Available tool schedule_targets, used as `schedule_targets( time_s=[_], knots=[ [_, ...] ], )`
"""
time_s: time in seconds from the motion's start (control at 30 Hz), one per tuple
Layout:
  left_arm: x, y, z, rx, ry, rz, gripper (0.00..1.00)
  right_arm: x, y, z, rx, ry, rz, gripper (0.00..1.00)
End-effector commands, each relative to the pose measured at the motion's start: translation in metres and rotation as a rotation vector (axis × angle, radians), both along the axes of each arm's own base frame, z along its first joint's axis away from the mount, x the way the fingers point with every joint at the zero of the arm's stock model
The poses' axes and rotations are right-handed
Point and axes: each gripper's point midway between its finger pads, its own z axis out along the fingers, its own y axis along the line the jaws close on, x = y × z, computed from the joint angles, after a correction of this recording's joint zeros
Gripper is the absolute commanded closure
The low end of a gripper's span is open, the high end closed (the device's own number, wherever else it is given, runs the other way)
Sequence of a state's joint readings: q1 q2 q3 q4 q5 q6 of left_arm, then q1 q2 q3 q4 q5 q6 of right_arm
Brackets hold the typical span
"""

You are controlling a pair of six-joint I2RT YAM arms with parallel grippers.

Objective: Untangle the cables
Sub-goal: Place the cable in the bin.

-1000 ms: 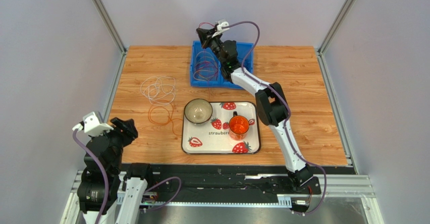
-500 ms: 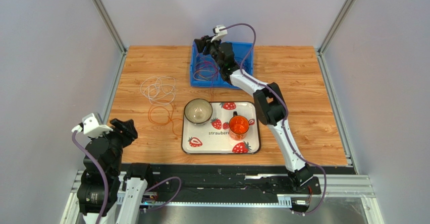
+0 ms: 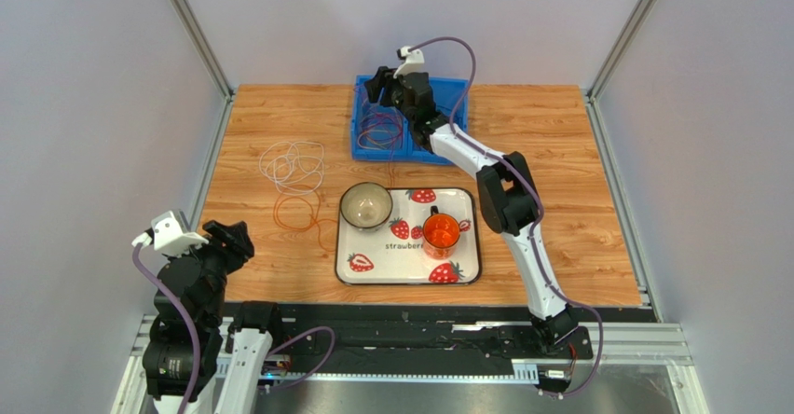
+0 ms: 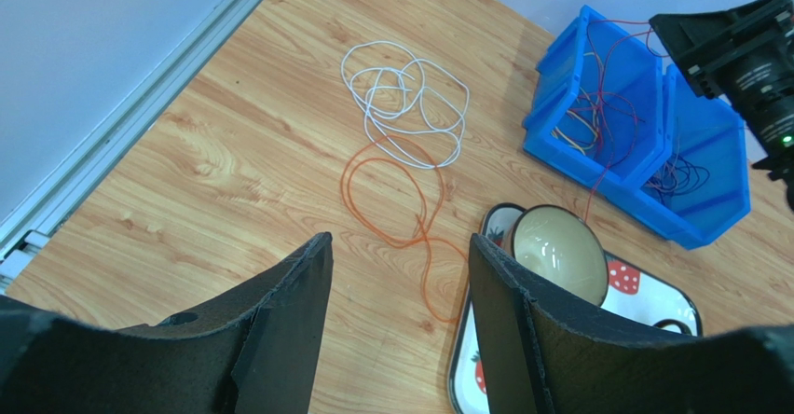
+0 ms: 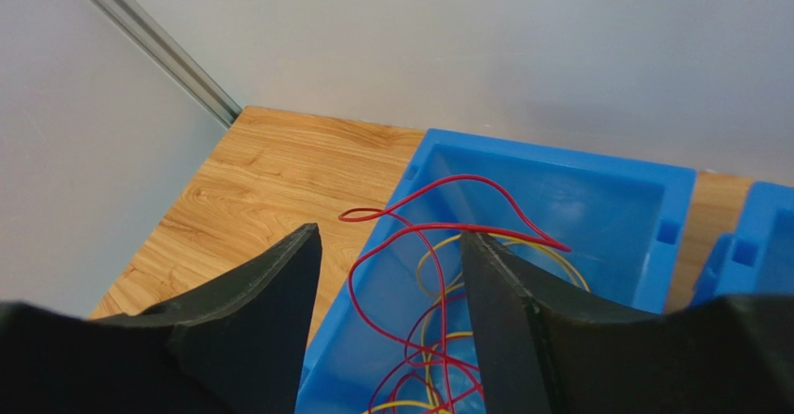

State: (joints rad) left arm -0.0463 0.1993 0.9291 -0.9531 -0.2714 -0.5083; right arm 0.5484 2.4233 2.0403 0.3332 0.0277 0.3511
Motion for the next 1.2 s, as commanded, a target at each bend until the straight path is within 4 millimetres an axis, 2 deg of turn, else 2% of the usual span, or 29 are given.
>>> schedule_targets(
  time_s=[0.0, 0.03, 0.07, 0.1, 0.13, 0.23, 0.27, 0.3, 0.33, 0.47, 0.5, 0.63, 0.67, 0.7, 0.73, 0.77, 0.87, 0.97, 1.17],
  knots=[
    [0.000, -0.001, 0.004, -0.002, -0.025, -0.007, 0.36, -0.013, -0.022, 0.065, 0.047, 0.115, -0.088, 0.36],
    [0.000, -0.001, 0.004, -0.001, -0.026, -0.009, 0.36, -0.016, -0.024, 0.062, 0.036, 0.153, -0.092, 0.32],
    [0.000, -0.001, 0.004, -0.001, -0.028, -0.009, 0.36, -0.018, -0.023, 0.069, 0.047, 0.166, -0.089, 0.31],
    [0.000, -0.002, 0.004, -0.001, -0.026, -0.011, 0.36, -0.023, -0.024, 0.059, 0.026, 0.221, -0.085, 0.30],
    [0.000, -0.002, 0.004, -0.001, -0.026, -0.011, 0.36, -0.026, -0.024, 0.061, 0.036, 0.240, -0.078, 0.24],
    [0.000, -0.002, 0.005, 0.000, -0.031, -0.014, 0.36, -0.039, -0.019, 0.053, 0.036, 0.304, -0.031, 0.16],
    [-0.001, -0.002, 0.005, 0.000, -0.031, -0.012, 0.36, -0.042, -0.019, 0.054, 0.038, 0.319, -0.023, 0.16],
    [-0.001, -0.002, 0.005, 0.000, -0.034, -0.014, 0.36, -0.046, -0.021, 0.044, 0.025, 0.352, -0.024, 0.16],
    [-0.001, -0.002, 0.005, 0.000, -0.032, -0.014, 0.36, -0.051, -0.024, 0.056, 0.041, 0.344, -0.025, 0.17],
    [-0.001, -0.002, 0.005, 0.001, -0.035, -0.016, 0.36, -0.075, -0.025, 0.061, 0.053, 0.380, 0.030, 0.20],
    [-0.001, -0.002, 0.005, 0.001, -0.033, -0.016, 0.36, -0.080, -0.029, 0.056, 0.038, 0.404, 0.024, 0.20],
    [-0.001, -0.002, 0.005, 0.001, -0.035, -0.016, 0.36, -0.111, -0.047, 0.033, 0.017, 0.512, -0.003, 0.31],
    [-0.001, -0.003, 0.005, 0.000, -0.035, -0.017, 0.36, -0.124, -0.049, 0.006, -0.006, 0.571, 0.007, 0.33],
    [0.000, -0.003, 0.006, 0.002, -0.035, -0.019, 0.36, -0.132, -0.047, 0.004, -0.011, 0.580, 0.019, 0.35],
    [0.000, -0.003, 0.006, 0.001, -0.035, -0.020, 0.36, -0.138, -0.046, -0.003, -0.024, 0.597, 0.023, 0.36],
    [0.000, -0.003, 0.005, 0.003, -0.031, -0.022, 0.36, -0.149, -0.046, -0.019, -0.051, 0.628, 0.030, 0.37],
    [0.000, -0.003, 0.006, 0.002, -0.034, -0.022, 0.36, -0.165, -0.044, -0.033, -0.094, 0.657, 0.042, 0.39],
    [-0.001, -0.003, 0.006, 0.001, -0.038, -0.020, 0.36, -0.175, -0.045, -0.051, -0.144, 0.697, 0.054, 0.40],
    [0.000, -0.003, 0.006, 0.001, -0.035, -0.020, 0.36, -0.180, -0.044, -0.080, -0.226, 0.739, 0.093, 0.42]
  ],
)
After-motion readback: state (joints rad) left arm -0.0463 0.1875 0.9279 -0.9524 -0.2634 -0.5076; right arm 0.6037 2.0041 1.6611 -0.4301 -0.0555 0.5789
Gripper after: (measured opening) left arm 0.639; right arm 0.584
